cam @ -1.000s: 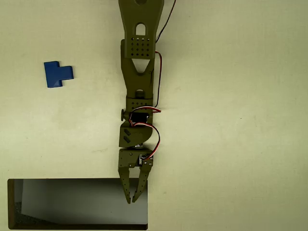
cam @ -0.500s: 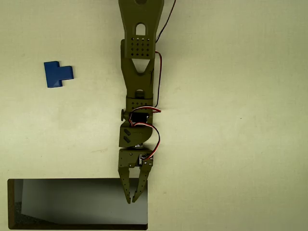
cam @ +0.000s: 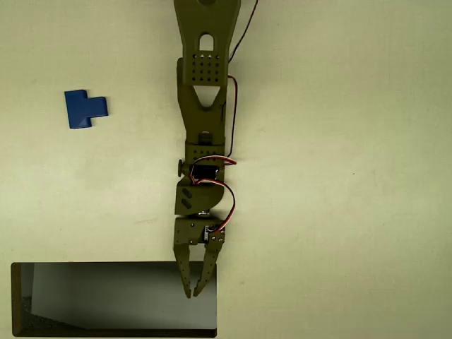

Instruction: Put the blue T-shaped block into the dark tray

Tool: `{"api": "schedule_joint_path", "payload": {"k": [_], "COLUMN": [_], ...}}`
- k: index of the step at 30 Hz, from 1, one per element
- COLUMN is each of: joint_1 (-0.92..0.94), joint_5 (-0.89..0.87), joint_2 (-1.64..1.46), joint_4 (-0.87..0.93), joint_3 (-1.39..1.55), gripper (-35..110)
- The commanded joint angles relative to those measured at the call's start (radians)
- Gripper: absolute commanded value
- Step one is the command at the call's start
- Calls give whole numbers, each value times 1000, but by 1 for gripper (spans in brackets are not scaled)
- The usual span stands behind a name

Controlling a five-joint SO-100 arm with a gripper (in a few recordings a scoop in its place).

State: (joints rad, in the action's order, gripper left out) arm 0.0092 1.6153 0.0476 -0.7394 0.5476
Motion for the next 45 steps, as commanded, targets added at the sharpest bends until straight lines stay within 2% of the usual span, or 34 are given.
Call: {"api": "schedule_joint_path", "payload": {"k": [1, 3, 5, 8, 14, 17, 20, 22, 25, 27, 28, 30, 33, 35, 37, 40, 45], "joint_1": [-12, -28, -43, -63, -97, -107, -110, -107, -74, -9, 32, 112, 336, 518, 664, 811, 974], "joint_5": [-43, -115, -175, -232, -252, -264, -255, -215, -60, 155, 287, 430, 767, 999, 1158, 1273, 1399], "joint_2": [-345, -591, -828, -1150, -1555, -1617, -1710, -1792, -1793, -1786, -1796, -1822, -1833, -1818, -1766, -1634, -1442], "joint_4": [-28, -2, 103, 399, 994, 1318, 1551, 1752, 2209, 2433, 2484, 2493, 2480, 2396, 2226, 1968, 1908], "joint_3": [371, 618, 804, 968, 1091, 1031, 1071, 1117, 1083, 1123, 1158, 1232, 1325, 1364, 1397, 1378, 1177], "gripper": [0, 0, 0, 0, 0, 0, 0, 0, 0, 0, 0, 0, 0, 0, 0, 0, 0]}}
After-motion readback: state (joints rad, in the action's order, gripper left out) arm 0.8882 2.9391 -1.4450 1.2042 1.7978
